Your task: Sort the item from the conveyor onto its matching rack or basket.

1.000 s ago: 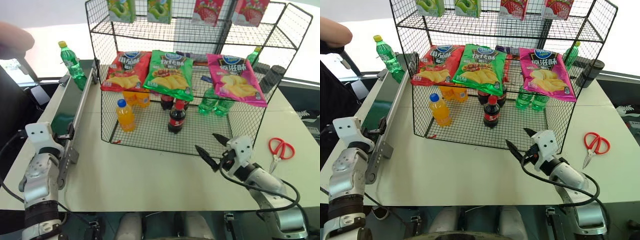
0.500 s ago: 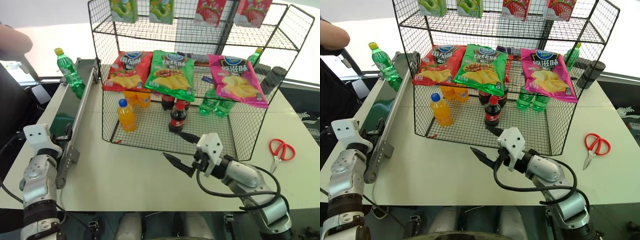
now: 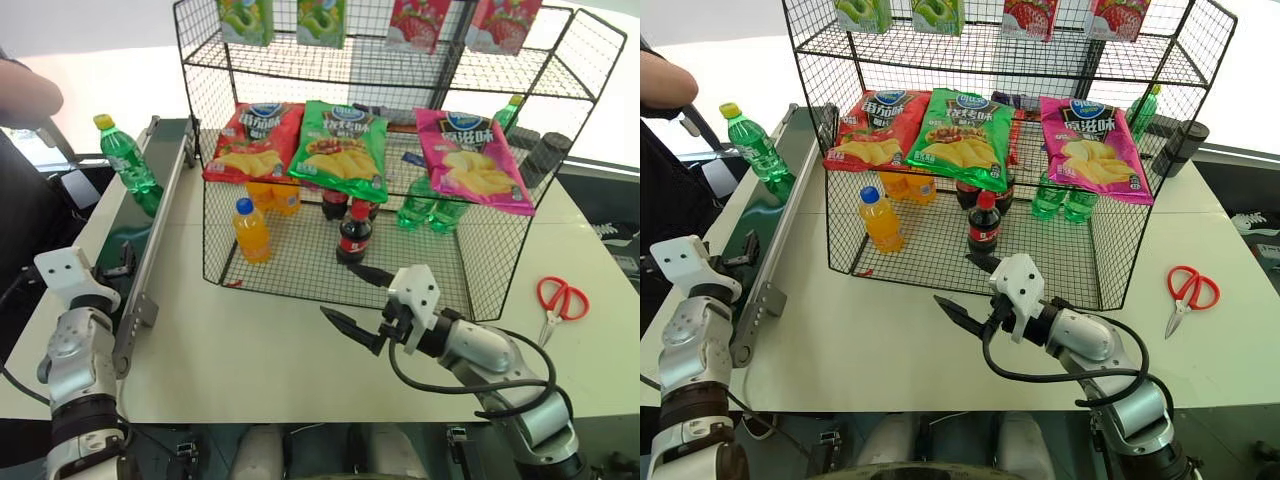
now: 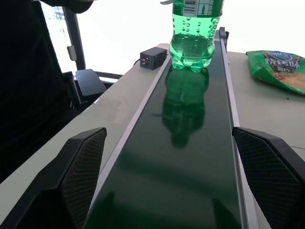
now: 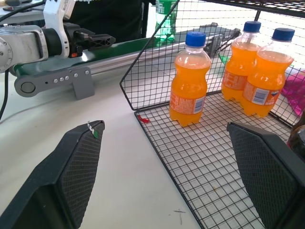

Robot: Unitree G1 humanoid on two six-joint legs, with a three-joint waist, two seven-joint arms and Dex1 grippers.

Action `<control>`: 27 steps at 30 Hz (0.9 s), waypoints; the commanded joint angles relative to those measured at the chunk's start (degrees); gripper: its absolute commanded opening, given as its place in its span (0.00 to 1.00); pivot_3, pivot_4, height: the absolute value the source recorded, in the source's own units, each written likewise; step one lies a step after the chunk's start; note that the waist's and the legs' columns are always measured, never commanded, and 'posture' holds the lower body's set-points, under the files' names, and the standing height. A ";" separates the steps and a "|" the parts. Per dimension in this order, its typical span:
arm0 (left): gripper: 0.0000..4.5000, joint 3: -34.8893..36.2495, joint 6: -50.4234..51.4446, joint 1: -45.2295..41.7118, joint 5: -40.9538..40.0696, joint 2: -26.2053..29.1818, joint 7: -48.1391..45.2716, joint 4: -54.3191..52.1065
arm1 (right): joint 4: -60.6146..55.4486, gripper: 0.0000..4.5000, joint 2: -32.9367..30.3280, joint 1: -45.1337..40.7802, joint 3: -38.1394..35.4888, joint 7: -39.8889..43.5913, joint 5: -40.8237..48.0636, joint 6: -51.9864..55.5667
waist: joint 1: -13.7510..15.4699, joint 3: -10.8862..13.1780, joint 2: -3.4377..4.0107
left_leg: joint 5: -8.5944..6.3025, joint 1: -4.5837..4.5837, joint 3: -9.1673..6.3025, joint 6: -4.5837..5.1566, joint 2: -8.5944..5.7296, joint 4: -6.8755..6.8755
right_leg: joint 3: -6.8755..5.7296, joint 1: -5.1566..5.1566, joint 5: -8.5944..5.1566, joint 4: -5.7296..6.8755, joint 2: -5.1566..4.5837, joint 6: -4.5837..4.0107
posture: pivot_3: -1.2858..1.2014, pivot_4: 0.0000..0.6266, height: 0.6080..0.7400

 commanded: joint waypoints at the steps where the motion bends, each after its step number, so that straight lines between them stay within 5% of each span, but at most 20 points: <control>1: 1.00 1.59 -1.83 -1.32 -0.81 0.70 0.12 -0.28 | -1.75 0.96 0.50 -0.05 -0.11 0.03 1.09 -0.43 | 0.04 0.00 0.00 | 0.00 0.00 0.00 0.00 0.00 0.00 | 0.00 0.00 0.00 0.00 0.00 0.00 | 0.52 0.24 1.00; 27: 1.00 1.36 -3.92 -1.82 -0.88 0.94 0.81 -0.63 | -1.60 0.96 0.46 -0.21 -0.30 -0.24 1.79 -0.27 | 0.00 0.00 -0.01 | 0.00 0.00 -0.01 -0.01 0.01 0.00 | -0.01 0.00 0.00 0.00 0.00 0.00 | 0.52 0.24 1.00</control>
